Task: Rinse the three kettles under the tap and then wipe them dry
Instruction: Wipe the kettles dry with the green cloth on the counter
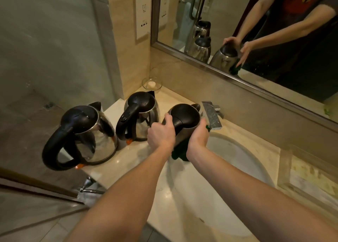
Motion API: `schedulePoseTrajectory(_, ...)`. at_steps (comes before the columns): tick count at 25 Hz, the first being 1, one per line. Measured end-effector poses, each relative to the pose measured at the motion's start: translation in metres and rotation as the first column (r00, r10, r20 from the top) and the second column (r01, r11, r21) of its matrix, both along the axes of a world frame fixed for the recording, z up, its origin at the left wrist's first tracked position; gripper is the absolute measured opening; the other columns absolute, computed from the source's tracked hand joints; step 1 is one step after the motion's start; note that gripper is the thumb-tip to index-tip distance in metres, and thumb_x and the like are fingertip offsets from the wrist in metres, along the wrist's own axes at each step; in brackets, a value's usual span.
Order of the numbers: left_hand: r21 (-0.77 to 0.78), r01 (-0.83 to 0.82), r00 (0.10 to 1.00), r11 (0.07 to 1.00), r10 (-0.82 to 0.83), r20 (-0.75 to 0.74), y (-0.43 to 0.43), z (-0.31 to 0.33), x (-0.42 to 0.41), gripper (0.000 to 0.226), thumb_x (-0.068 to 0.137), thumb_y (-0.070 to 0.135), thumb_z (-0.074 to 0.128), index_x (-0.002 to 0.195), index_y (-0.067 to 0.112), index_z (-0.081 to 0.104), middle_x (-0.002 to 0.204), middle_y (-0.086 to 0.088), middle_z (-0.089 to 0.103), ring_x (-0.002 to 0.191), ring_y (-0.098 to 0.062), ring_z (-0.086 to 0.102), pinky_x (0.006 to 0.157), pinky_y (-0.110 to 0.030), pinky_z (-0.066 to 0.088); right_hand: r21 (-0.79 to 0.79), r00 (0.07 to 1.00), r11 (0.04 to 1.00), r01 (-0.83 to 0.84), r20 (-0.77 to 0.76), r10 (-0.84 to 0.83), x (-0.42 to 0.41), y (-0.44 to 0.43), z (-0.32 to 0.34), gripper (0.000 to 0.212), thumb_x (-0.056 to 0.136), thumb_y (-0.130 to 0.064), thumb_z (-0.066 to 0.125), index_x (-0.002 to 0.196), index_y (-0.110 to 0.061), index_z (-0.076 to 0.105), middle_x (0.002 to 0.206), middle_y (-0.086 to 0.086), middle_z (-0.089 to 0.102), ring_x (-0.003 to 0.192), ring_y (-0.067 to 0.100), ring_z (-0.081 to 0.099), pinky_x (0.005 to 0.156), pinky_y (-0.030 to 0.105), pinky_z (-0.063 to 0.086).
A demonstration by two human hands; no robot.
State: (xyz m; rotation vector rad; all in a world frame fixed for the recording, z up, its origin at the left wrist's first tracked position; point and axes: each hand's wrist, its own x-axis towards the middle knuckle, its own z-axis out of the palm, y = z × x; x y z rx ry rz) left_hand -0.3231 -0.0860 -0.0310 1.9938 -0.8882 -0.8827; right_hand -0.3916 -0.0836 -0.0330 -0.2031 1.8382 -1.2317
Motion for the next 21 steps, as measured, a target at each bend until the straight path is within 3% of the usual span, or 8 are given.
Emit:
schedulePoseTrajectory(8, -0.002, -0.119, 0.993, 0.993, 0.119, 0.002, -0.042, -0.008, -0.023, 0.063, 0.096, 0.059, 0.040, 0.076, 0.007, 0.071, 0.074, -0.006, 0.068, 0.073, -0.020, 0.062, 0.069, -0.031, 0.040, -0.062, 0.986, 0.984, -0.165, -0.001, 0.165, -0.018, -0.042, -0.005, 0.096, 0.054, -0.085, 0.030, 0.132, -0.033, 0.052, 0.132, 0.004, 0.055, 0.117, 0.027, 0.053, 0.103, 0.053, 0.042)
schedulePoseTrajectory(14, 0.007, -0.178, 0.984, 0.984, 0.178, -0.005, -0.063, -0.016, -0.034, 0.065, 0.097, 0.057, 0.039, 0.081, 0.004, 0.072, 0.079, -0.008, 0.068, 0.077, -0.022, 0.063, 0.068, -0.030, 0.038, -0.094, 0.975, 0.971, -0.221, 0.009, 0.223, -0.028, -0.069, -0.014, 0.090, 0.058, -0.082, 0.035, 0.133, -0.036, 0.051, 0.137, 0.004, 0.052, 0.123, 0.027, 0.050, 0.105, 0.053, 0.039)
schedulePoseTrajectory(16, 0.001, -0.195, 0.980, 0.981, 0.195, -0.044, -0.069, -0.016, -0.038, 0.064, 0.098, 0.056, 0.039, 0.082, 0.003, 0.072, 0.080, -0.009, 0.068, 0.078, -0.021, 0.062, 0.066, -0.029, 0.036, -0.093, 0.968, 0.964, -0.249, 0.013, 0.251, -0.032, -0.073, -0.009, 0.079, 0.062, -0.080, 0.036, 0.123, -0.035, 0.057, 0.129, 0.003, 0.057, 0.118, 0.025, 0.052, 0.105, 0.052, 0.039)
schedulePoseTrajectory(18, -0.013, -0.218, 0.973, 0.976, 0.217, -0.074, -0.074, -0.015, -0.043, 0.064, 0.099, 0.054, 0.040, 0.086, 0.001, 0.073, 0.083, -0.009, 0.067, 0.078, -0.021, 0.060, 0.068, -0.030, 0.036, -0.096, 0.957, 0.954, -0.285, 0.030, 0.289, -0.040, -0.078, 0.003, 0.052, 0.076, -0.073, 0.037, 0.102, -0.034, 0.060, 0.116, 0.002, 0.061, 0.110, 0.022, 0.054, 0.105, 0.048, 0.039)
schedulePoseTrajectory(21, -0.016, -0.196, 0.980, 0.981, 0.195, -0.046, -0.079, -0.008, -0.042, 0.061, 0.101, 0.051, 0.038, 0.089, 0.001, 0.070, 0.082, -0.006, 0.058, 0.081, -0.020, 0.053, 0.072, -0.031, 0.035, -0.090, 0.947, 0.952, -0.293, 0.109, 0.301, -0.053, -0.086, 0.010, 0.030, 0.094, -0.058, 0.038, 0.081, -0.034, 0.050, 0.095, -0.001, 0.058, 0.094, 0.019, 0.052, 0.101, 0.043, 0.040)
